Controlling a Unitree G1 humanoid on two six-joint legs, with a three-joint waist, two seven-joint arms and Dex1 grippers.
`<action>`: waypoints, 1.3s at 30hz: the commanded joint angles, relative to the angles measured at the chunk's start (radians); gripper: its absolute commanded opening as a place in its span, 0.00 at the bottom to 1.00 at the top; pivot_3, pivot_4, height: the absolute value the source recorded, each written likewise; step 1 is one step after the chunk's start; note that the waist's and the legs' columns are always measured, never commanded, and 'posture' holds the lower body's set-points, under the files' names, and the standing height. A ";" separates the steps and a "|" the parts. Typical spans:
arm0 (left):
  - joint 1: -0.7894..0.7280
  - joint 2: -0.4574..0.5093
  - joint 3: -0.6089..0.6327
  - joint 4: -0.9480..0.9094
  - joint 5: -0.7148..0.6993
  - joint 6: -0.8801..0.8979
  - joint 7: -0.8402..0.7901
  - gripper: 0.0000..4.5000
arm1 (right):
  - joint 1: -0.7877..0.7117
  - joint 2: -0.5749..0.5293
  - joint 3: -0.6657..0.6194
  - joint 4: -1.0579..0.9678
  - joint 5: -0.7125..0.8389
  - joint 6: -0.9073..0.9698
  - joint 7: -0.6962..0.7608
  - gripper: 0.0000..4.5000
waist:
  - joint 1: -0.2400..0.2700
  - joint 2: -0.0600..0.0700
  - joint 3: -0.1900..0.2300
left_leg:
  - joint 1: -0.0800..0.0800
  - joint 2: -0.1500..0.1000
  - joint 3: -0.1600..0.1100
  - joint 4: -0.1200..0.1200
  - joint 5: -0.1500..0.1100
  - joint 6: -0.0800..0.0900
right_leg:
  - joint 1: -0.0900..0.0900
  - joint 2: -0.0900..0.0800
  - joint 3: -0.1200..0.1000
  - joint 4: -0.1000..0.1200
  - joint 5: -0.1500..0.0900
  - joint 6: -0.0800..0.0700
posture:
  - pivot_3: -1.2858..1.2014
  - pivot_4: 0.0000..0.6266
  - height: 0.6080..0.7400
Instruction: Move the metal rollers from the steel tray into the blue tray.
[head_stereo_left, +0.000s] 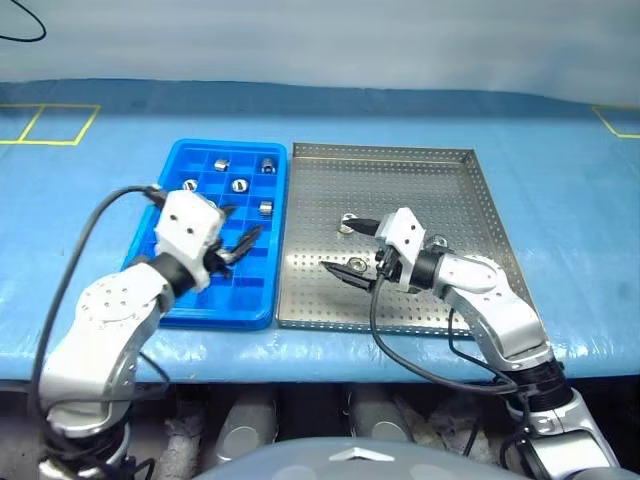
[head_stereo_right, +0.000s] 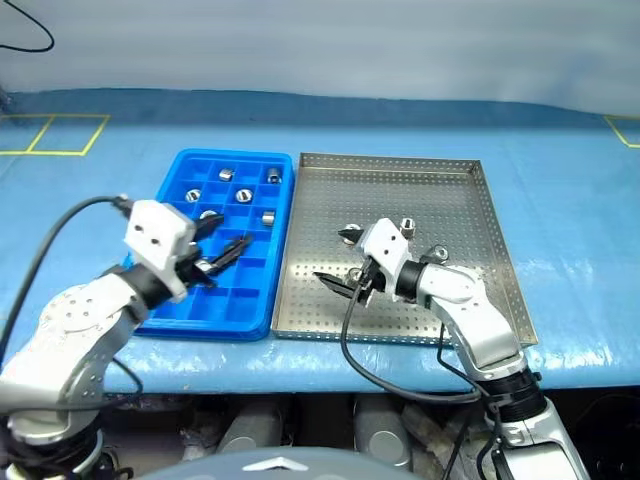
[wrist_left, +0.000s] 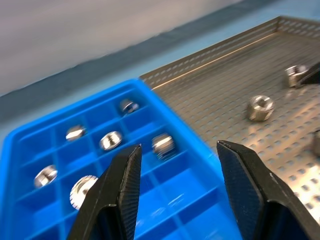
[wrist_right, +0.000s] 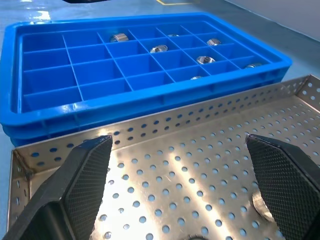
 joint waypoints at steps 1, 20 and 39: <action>-0.107 -0.030 -0.081 0.165 0.030 -0.110 0.000 0.57 | 0.030 -0.013 -0.057 -0.075 0.007 0.005 -0.035 1.00 | -0.013 0.000 0.000 | 0.000 0.000 0.000 0.000 0.000 0.000 | 0.001 0.000 0.000 0.000 0.000 0.000 | 0.45 0.24 1.00; -0.435 -0.274 -0.240 0.876 0.199 -0.259 0.119 1.00 | 0.157 -0.016 -0.114 -0.197 0.009 0.025 -0.128 1.00 | -0.168 0.001 0.000 | -0.002 0.000 0.003 0.000 -0.002 0.004 | -0.003 0.000 0.005 -0.001 0.002 0.004 | 0.40 0.24 1.00; -0.455 -0.331 -0.247 1.037 0.235 -0.207 0.133 1.00 | 0.131 -0.010 -0.096 -0.176 0.008 0.025 -0.117 1.00 | -0.194 0.001 0.000 | -0.002 0.000 0.006 0.000 -0.002 0.004 | -0.003 0.001 0.008 -0.001 0.003 0.006 | 0.41 0.24 1.00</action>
